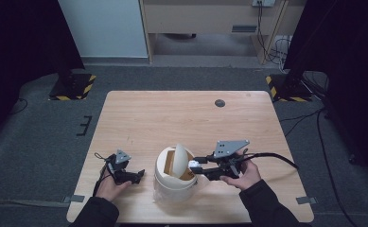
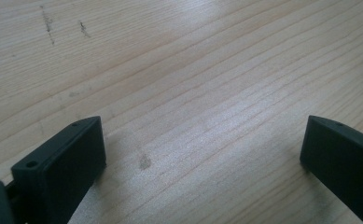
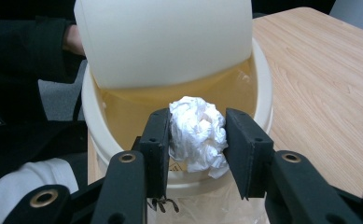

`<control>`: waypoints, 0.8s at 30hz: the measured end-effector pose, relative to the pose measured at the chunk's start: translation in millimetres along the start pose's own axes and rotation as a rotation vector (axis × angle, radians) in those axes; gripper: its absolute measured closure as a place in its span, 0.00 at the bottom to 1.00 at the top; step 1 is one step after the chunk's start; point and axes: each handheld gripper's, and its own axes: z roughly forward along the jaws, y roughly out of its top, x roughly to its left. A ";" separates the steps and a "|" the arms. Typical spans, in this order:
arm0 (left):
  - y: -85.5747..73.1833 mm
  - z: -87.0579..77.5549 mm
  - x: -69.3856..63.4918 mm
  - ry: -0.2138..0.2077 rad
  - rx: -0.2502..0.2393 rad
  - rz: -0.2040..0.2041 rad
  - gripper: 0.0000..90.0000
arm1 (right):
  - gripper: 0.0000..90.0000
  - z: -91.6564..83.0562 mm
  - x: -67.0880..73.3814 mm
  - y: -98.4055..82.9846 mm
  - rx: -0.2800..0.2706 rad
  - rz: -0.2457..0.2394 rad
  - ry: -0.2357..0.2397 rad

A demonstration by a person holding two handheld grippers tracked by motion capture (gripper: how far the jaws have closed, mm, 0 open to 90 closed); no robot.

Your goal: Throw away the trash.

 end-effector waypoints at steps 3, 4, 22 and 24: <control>0.0 0.0 0.0 0.000 0.000 0.000 0.00 | 0.68 1.6 0.5 -0.2 0.004 -0.008 -0.003; 0.0 0.0 0.0 0.000 0.000 0.000 0.00 | 0.67 2.1 1.4 0.4 0.012 -0.017 -0.005; 0.0 0.0 0.0 0.000 0.000 0.000 0.00 | 0.47 -17.1 -5.9 9.3 -0.084 -0.008 -0.083; 0.0 0.0 0.0 0.000 0.000 0.000 0.00 | 0.44 -23.7 -11.2 8.3 -0.097 0.005 -0.116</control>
